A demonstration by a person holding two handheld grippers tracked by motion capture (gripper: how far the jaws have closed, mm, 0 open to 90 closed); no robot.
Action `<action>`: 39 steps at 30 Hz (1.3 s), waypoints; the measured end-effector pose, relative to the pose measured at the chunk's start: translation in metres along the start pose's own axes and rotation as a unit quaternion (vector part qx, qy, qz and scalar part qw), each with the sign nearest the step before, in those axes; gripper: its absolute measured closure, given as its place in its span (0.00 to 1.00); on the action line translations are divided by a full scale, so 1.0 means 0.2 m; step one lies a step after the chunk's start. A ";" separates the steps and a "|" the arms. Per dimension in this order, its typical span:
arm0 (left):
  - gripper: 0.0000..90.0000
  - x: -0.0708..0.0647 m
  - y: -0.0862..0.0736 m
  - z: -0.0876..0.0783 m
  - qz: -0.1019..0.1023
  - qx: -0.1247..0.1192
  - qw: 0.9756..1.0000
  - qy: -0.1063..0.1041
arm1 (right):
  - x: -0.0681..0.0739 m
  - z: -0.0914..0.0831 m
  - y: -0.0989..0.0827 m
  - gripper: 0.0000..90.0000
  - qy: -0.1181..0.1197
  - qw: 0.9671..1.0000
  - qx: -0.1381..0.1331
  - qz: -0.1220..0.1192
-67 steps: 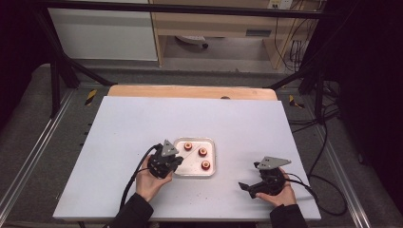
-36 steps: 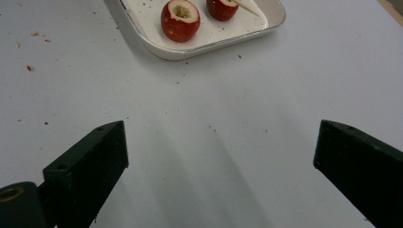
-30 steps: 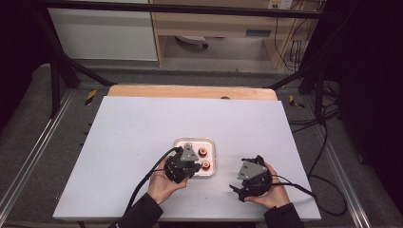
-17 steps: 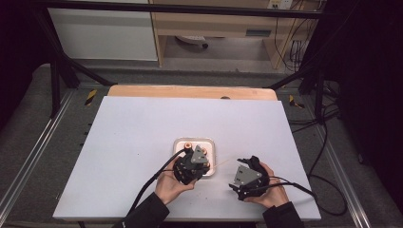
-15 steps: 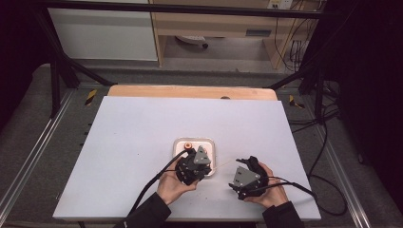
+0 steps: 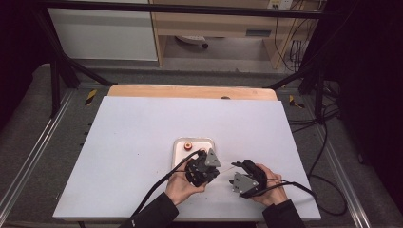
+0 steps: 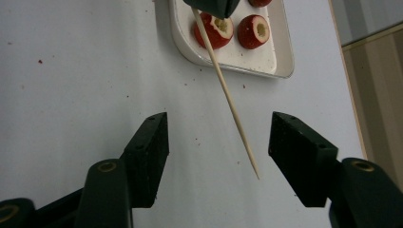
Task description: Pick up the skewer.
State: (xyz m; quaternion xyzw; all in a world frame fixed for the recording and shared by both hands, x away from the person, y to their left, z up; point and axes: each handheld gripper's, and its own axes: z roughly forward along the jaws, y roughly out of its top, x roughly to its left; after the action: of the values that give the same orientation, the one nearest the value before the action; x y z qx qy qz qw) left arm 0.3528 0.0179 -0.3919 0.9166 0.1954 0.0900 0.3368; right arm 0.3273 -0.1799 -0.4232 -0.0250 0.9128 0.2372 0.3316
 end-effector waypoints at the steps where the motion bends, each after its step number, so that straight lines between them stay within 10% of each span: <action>1: 0.99 -0.01 0.01 0.00 -0.001 0.000 1.000 -0.001 | 0.00 0.00 0.00 0.47 -0.002 1.000 0.002 -0.005; 16: 0.99 -0.06 0.07 0.05 0.020 0.010 1.000 -0.010 | 0.01 0.01 -0.01 0.75 -0.008 0.996 0.015 -0.083; 39: 0.99 -0.07 0.06 0.07 0.024 0.016 0.999 -0.017 | 0.03 0.02 -0.01 0.98 0.000 0.991 0.024 -0.135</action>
State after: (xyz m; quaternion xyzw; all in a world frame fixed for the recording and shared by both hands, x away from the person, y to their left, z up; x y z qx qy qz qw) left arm 0.3486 -0.0049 -0.3951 0.9277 0.1691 0.0797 0.3231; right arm 0.3254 -0.1793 -0.4306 -0.1400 0.9063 0.1687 0.3612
